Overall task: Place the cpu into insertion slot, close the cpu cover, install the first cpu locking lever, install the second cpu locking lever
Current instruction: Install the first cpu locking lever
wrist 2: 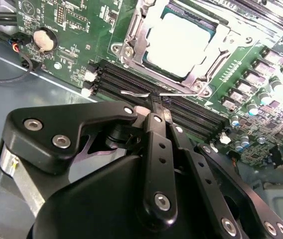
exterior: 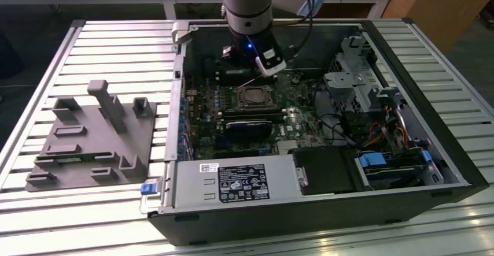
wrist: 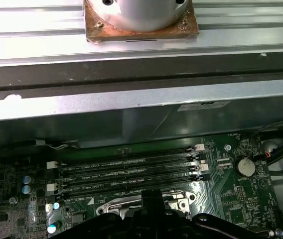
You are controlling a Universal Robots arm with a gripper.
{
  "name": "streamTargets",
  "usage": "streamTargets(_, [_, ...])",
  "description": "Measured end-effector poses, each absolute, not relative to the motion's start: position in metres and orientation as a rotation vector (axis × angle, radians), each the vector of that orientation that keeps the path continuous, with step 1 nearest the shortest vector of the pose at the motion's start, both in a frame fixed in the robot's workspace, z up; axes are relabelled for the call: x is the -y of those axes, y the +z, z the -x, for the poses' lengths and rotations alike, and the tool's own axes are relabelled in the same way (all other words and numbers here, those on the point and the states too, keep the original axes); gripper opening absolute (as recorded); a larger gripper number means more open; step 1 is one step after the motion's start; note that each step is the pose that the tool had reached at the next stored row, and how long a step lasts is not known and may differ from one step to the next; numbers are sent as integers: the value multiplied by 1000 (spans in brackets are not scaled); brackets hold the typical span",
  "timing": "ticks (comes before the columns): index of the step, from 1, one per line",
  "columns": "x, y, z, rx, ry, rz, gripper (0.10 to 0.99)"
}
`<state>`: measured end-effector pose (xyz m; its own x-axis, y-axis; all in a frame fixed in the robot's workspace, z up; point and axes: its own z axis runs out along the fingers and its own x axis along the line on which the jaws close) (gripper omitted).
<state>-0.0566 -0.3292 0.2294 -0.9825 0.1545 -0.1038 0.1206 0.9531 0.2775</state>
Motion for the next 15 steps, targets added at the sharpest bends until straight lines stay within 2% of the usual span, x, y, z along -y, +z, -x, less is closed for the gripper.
streamTargets(15, [328, 216, 54, -2966, 412, -209, 106])
